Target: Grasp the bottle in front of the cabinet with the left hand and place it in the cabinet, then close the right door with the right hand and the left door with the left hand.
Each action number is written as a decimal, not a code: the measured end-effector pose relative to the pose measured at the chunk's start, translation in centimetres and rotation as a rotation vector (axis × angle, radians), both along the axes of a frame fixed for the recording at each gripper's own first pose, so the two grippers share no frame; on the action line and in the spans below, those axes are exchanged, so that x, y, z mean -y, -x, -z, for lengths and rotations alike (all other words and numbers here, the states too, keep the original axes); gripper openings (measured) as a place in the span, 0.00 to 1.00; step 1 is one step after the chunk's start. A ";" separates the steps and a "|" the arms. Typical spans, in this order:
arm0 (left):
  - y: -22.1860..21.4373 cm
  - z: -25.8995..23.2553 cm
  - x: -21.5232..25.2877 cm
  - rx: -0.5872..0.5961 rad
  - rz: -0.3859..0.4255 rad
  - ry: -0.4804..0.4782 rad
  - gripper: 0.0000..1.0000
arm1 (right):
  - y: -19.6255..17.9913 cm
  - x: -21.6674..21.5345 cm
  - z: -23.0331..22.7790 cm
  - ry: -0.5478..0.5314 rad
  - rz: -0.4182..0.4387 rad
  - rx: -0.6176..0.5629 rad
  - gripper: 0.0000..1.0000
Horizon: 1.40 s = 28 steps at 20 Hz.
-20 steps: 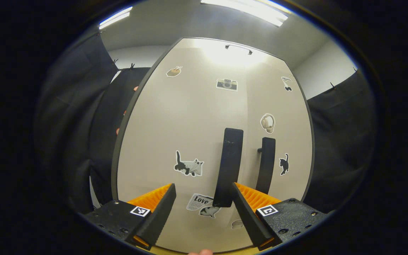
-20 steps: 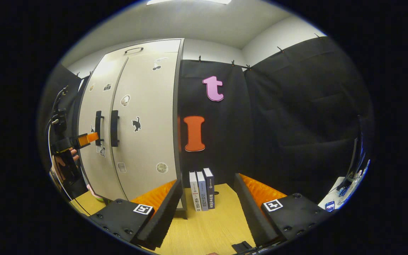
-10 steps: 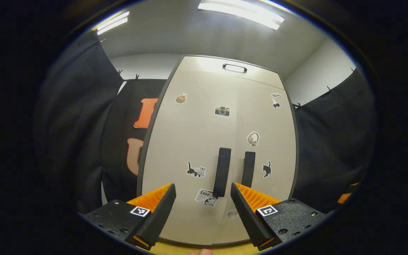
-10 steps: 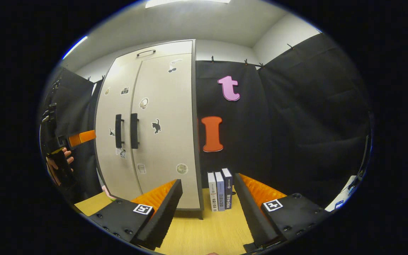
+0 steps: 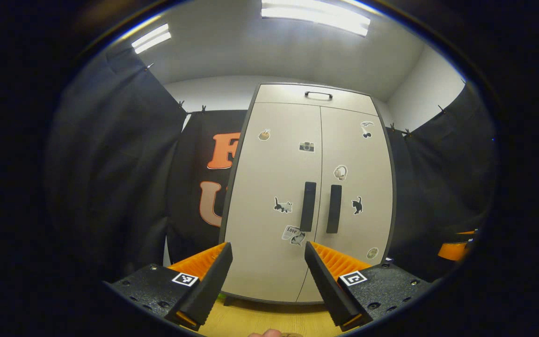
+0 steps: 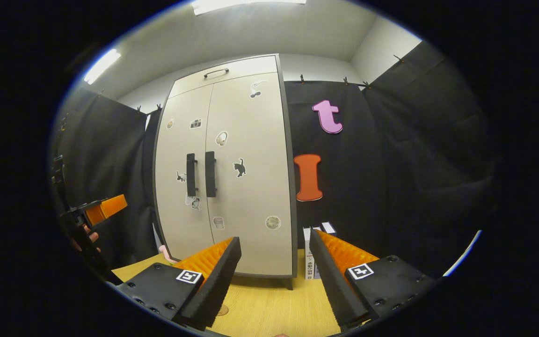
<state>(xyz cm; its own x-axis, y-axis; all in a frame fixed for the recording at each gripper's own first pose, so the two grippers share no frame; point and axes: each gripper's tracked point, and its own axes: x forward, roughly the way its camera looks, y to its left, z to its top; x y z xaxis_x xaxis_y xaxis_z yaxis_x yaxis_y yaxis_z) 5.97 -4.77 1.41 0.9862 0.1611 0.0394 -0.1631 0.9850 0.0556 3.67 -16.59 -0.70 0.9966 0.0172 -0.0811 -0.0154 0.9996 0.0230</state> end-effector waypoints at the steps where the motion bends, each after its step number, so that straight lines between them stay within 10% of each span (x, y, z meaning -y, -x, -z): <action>1: 0.6 0.2 0.1 -0.001 -0.013 -0.013 0.94 | 0.1 -0.2 0.1 -0.005 -0.004 -0.001 0.97; 28: -0.2 3.3 5.7 -0.054 0.098 0.073 0.94 | 1.2 2.0 2.5 -0.027 0.063 -0.030 0.97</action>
